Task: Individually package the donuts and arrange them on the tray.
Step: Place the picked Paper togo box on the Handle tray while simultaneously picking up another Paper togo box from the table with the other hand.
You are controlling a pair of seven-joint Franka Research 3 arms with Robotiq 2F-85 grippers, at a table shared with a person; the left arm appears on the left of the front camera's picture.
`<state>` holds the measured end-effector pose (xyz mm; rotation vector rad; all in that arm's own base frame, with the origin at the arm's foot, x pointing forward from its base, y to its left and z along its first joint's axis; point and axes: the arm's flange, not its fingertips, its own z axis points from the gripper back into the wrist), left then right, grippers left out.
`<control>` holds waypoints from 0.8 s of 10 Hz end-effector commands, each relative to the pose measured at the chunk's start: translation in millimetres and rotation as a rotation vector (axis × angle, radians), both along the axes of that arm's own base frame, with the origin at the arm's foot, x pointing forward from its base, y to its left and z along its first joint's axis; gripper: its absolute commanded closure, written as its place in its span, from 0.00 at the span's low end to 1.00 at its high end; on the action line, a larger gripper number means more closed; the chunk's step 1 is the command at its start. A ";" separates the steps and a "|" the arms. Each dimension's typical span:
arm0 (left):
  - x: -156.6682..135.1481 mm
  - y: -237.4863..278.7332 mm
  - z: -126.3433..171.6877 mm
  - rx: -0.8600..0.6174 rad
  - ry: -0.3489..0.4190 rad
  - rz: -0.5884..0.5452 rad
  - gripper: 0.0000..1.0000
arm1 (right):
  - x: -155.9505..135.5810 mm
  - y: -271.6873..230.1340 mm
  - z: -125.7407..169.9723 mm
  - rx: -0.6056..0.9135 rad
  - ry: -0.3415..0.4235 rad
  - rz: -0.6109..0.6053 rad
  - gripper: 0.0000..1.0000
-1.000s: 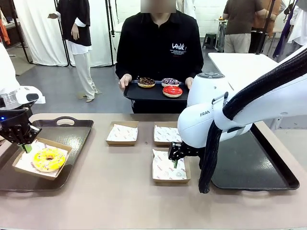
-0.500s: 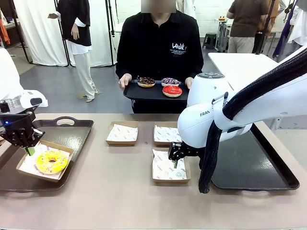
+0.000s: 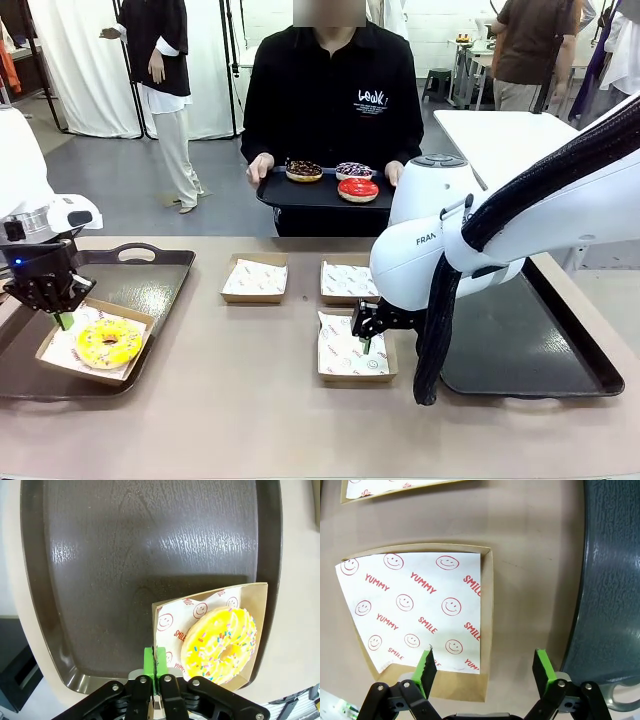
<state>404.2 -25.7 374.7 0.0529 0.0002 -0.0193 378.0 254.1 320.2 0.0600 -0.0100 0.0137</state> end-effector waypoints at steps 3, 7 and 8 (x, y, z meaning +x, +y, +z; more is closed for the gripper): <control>1.2 -0.3 -5.4 0.030 -0.018 -0.004 0.44 | 5.4 3.5 -5.4 -0.014 -0.023 -0.013 0.57; -0.8 -0.5 -3.2 0.023 -0.016 -0.007 0.00 | 5.7 5.2 -6.6 -0.013 -0.025 -0.020 1.00; -1.3 -0.7 -2.7 0.021 -0.017 -0.007 0.13 | 5.8 5.5 -6.9 -0.012 -0.025 -0.022 1.00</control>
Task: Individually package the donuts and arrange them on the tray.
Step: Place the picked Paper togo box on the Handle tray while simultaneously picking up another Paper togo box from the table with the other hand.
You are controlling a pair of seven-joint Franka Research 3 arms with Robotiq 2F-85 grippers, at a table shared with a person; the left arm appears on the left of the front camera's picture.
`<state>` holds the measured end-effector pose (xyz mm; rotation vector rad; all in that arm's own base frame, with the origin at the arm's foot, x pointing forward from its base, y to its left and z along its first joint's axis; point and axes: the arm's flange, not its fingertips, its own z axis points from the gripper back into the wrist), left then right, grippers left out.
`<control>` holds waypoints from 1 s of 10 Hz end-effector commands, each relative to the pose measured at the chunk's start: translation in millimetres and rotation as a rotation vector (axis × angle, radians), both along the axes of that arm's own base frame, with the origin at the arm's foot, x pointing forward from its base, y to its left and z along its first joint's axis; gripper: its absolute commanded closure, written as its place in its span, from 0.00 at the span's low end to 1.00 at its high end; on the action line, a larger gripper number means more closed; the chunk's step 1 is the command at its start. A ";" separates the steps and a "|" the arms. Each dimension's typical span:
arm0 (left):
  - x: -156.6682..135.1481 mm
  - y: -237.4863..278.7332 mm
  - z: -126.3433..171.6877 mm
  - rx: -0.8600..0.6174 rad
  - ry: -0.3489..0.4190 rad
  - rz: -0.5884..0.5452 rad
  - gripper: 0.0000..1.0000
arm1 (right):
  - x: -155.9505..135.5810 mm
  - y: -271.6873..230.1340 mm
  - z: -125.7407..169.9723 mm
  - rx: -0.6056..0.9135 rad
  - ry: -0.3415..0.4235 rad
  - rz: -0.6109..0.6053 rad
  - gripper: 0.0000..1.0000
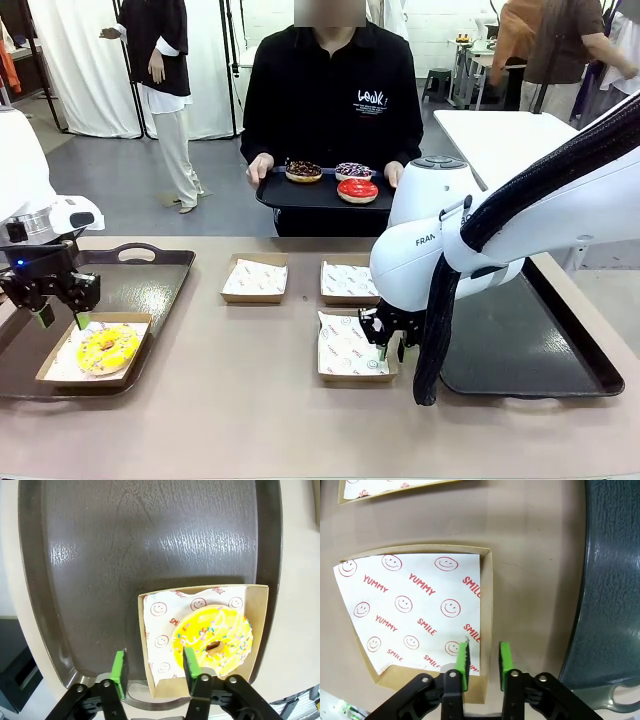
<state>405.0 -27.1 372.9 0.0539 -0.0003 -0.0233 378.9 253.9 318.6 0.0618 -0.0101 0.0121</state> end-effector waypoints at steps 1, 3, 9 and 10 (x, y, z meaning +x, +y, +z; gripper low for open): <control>-2.6 0.8 -0.2 0.017 -0.018 -0.004 0.05 | 4.9 6.3 -5.3 -0.013 -0.024 -0.021 1.00; -3.1 1.4 1.2 0.008 -0.019 -0.002 0.00 | 5.4 6.4 -5.4 -0.009 -0.019 -0.026 1.00; -14.8 9.0 24.9 -0.131 -0.031 -0.015 0.00 | 1.8 4.4 16.8 0.004 0.010 -0.045 1.00; -26.5 18.7 43.1 -0.254 -0.058 -0.038 0.00 | -1.4 -0.7 39.6 0.023 0.007 -0.035 1.00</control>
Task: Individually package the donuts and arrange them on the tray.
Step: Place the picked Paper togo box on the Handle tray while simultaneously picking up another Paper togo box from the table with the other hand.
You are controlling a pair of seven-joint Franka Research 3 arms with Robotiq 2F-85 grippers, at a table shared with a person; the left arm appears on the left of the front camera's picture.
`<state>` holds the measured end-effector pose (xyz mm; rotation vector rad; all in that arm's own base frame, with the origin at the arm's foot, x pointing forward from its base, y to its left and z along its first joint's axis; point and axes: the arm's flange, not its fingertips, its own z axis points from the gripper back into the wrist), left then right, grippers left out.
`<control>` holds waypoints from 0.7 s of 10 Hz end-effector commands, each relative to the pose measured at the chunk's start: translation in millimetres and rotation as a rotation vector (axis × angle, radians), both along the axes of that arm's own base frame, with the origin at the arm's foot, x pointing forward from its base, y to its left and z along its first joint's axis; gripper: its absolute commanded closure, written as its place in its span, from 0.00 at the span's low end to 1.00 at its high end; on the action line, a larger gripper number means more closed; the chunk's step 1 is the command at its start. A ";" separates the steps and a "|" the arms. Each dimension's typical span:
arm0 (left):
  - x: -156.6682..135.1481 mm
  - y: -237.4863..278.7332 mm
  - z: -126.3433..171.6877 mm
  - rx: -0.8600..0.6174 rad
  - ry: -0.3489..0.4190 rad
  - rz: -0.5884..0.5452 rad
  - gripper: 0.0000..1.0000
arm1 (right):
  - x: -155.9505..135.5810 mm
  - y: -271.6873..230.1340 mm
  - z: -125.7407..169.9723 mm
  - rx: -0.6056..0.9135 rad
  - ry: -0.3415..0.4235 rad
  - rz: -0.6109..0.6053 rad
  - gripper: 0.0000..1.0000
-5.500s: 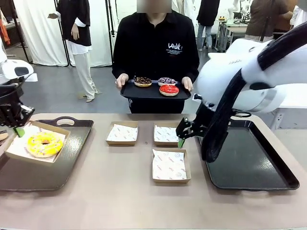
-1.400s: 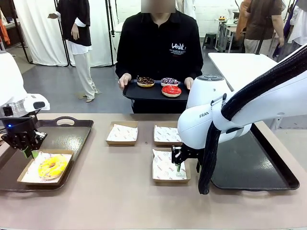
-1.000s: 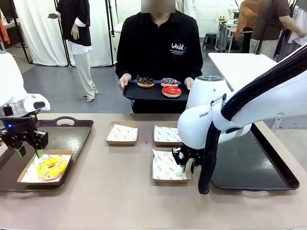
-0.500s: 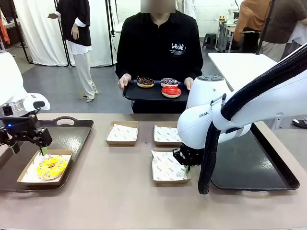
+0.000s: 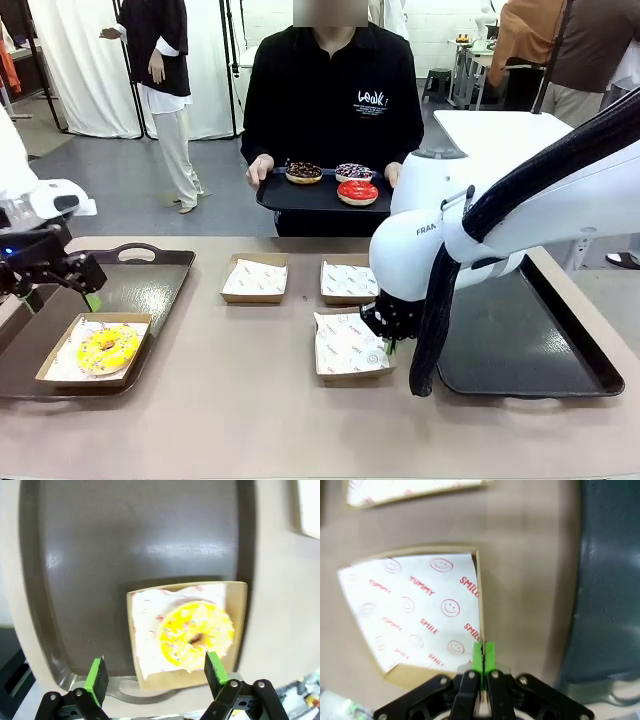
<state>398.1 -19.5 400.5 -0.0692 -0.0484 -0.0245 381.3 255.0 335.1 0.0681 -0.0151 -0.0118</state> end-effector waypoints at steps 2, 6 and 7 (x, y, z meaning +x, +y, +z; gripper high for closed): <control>-47.9 47.4 53.7 -0.442 -0.107 -0.067 0.00 | -2.3 -20.0 78.0 0.070 0.011 -0.014 1.00; -76.0 119.3 70.9 -0.837 -0.170 -0.013 0.00 | 56.8 -32.5 167.3 0.070 0.062 -0.019 1.00; -80.6 133.0 68.8 -0.908 -0.170 0.012 0.00 | 75.6 -29.9 179.8 0.054 0.078 -0.015 1.00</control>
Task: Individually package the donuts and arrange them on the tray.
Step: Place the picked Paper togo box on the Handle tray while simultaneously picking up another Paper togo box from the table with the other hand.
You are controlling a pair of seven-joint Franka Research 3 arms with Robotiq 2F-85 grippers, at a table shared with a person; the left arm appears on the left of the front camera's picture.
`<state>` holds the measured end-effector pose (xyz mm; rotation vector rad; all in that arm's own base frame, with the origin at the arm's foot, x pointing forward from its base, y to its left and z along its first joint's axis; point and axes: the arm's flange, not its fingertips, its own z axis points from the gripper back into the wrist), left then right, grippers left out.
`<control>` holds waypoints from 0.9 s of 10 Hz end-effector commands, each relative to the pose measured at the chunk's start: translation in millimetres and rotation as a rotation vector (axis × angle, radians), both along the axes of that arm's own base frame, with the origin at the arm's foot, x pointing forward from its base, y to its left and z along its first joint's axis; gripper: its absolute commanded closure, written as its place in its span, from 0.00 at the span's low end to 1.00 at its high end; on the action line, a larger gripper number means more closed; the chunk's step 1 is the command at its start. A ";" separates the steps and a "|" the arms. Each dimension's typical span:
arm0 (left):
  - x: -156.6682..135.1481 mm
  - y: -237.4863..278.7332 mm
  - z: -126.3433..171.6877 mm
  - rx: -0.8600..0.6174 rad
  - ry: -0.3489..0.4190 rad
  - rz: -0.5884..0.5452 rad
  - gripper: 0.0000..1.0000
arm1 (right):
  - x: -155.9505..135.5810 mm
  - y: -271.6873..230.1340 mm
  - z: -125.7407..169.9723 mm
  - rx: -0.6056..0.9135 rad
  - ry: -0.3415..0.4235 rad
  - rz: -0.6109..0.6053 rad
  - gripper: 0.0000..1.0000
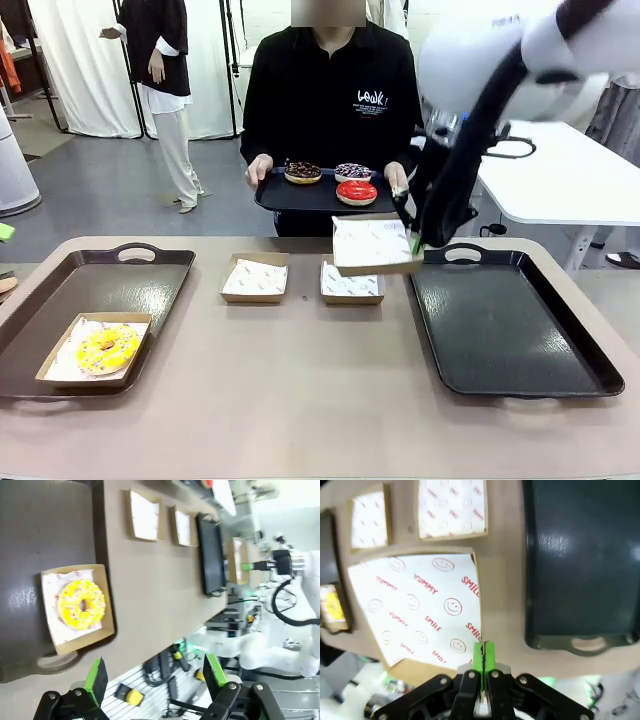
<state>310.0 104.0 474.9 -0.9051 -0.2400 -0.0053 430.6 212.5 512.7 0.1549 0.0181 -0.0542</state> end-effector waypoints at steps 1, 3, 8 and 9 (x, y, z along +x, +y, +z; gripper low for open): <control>3.7 23.5 -8.5 -0.152 0.022 0.009 0.00 | 42.7 16.6 10.0 -0.045 0.057 0.039 1.00; 0.9 44.8 -14.1 -0.232 0.083 0.003 0.00 | 70.8 24.7 11.9 -0.064 0.078 0.024 1.00; -5.6 57.1 -33.2 -0.309 0.150 0.075 0.00 | 105.3 28.3 -1.8 -0.045 0.098 0.004 1.00; -7.3 54.8 -35.3 -0.320 0.152 0.088 0.00 | 108.1 29.4 -2.9 -0.047 0.099 0.002 1.00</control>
